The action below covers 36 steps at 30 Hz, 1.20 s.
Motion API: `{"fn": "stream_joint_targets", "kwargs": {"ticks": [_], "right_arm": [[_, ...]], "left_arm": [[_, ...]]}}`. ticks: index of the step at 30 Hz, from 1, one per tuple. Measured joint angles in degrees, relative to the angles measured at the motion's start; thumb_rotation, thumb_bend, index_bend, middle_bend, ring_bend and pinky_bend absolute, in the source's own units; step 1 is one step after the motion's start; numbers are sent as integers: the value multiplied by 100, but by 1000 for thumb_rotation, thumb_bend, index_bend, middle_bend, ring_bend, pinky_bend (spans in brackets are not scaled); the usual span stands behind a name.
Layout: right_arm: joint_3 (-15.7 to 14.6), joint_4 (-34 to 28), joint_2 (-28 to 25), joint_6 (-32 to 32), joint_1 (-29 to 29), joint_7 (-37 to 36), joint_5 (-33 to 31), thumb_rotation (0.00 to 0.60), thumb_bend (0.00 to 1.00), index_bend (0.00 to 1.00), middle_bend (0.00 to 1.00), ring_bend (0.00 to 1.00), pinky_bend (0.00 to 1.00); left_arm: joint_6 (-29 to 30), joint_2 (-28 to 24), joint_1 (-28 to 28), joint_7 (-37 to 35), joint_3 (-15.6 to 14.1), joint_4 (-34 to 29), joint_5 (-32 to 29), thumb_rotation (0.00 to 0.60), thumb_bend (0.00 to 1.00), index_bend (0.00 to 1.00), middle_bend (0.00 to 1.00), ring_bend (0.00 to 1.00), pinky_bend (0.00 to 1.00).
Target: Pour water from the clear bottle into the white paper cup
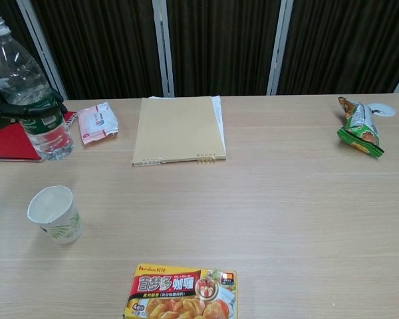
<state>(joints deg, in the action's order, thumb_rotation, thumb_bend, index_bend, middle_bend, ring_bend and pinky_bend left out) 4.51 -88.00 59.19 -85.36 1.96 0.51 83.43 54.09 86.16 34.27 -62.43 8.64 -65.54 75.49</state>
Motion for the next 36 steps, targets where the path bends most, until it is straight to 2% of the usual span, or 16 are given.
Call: {"fn": "stream_joint_targets", "kwargs": {"ticks": [8, 19, 25, 28, 30, 32, 36], "right_arm": [[-10, 27, 44, 67, 16, 54, -45, 600, 0, 0, 0, 0, 0], [-9, 80, 82, 169, 61, 61, -90, 600, 0, 0, 0, 0, 0], [-21, 86, 91, 205, 74, 82, -94, 600, 0, 0, 0, 0, 0], [-21, 87, 94, 210, 75, 83, -100, 600, 0, 0, 0, 0, 0], [-20, 85, 93, 210, 75, 81, -103, 600, 0, 0, 0, 0, 0], [-21, 84, 90, 206, 74, 73, -100, 600, 0, 0, 0, 0, 0], [-27, 89, 85, 198, 74, 18, -73, 600, 0, 0, 0, 0, 0]], "left_arm": [[-330, 657, -11, -312, 185, 618, -360, 600, 656, 552, 515, 339, 366], [-420, 1393, -71, -220, 357, 1659, -468, 600, 648, 548, 516, 342, 366], [-433, 1497, -97, -259, 355, 1869, -345, 600, 562, 521, 498, 334, 364], [-450, 1541, -107, -286, 330, 1961, -264, 600, 444, 493, 464, 311, 355], [-451, 1579, -119, -324, 313, 2007, -215, 600, 351, 439, 418, 293, 320], [-423, 1616, -132, -332, 308, 2044, -188, 598, 271, 374, 342, 270, 243], [-329, 1711, -173, -292, 305, 2146, -120, 581, 253, 332, 253, 208, 170]]}}
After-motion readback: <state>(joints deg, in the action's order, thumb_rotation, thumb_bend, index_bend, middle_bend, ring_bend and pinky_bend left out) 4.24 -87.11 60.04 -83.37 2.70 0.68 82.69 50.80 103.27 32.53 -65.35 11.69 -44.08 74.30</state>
